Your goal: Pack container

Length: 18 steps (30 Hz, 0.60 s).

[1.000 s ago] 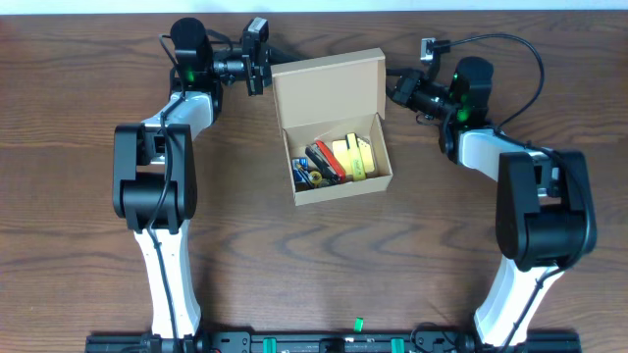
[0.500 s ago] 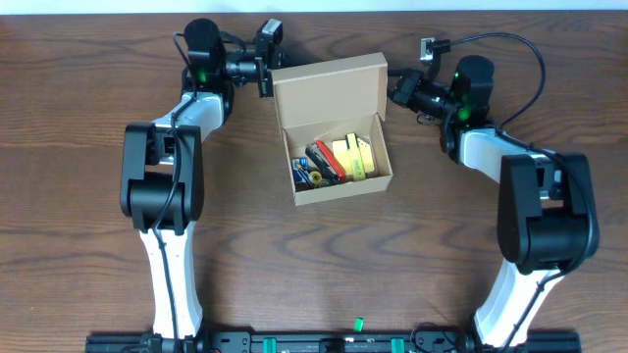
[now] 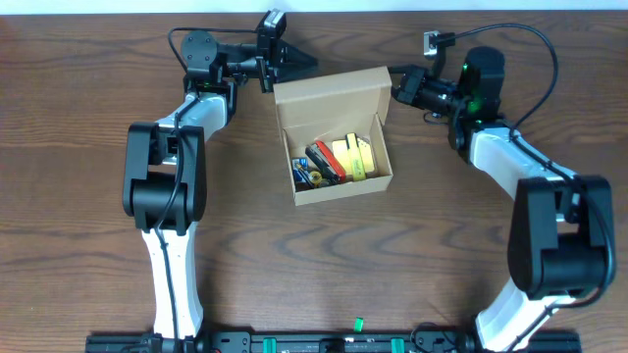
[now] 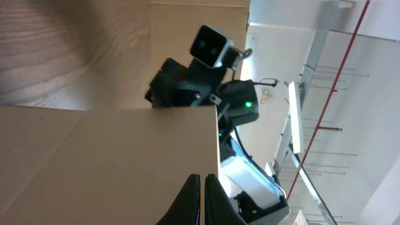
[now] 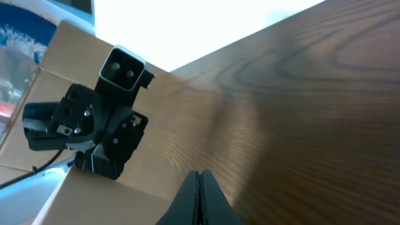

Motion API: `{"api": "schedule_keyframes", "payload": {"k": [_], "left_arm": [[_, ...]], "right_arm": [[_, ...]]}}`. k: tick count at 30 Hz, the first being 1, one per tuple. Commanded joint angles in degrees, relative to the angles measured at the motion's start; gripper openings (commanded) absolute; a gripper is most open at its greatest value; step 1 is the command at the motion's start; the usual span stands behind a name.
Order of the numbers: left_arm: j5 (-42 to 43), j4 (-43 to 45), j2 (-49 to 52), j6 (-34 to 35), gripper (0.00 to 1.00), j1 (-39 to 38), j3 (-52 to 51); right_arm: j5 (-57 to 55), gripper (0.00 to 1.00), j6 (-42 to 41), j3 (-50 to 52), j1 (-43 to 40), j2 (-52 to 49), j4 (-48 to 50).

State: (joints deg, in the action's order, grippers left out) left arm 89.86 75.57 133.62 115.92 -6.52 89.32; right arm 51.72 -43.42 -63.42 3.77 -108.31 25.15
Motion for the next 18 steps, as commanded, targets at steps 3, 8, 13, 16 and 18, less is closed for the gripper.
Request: {"api": "schedule_keyframes", "payload": {"k": [3,8,13,16,18], "left_arm": [[0.8,1.7,0.2,3.4,0.05,-2.2,0.9],[0.7,3.5,0.2,3.4,0.06,-2.8,0.9],[0.7,4.3,0.2,3.4,0.06,-2.9,0.9],[0.7,4.9,0.2,3.4,0.05,-3.0,0.9],[0.7,4.9,0.2,3.4,0.06,-3.0,0.9]], "right_arm": [[0.8,0.01,4.8,-0.7,0.5,2.9,-3.0],[2.8,0.01,4.8,-0.7,0.6,3.1,-3.8],[3.4,0.01,5.0,-0.7,1.3,3.3,-4.3],[3.4,0.01,7.0,-0.7,1.6,4.6,-6.4],[3.2,0.01,9.0,-0.7,1.6,6.2,-9.4]]}}
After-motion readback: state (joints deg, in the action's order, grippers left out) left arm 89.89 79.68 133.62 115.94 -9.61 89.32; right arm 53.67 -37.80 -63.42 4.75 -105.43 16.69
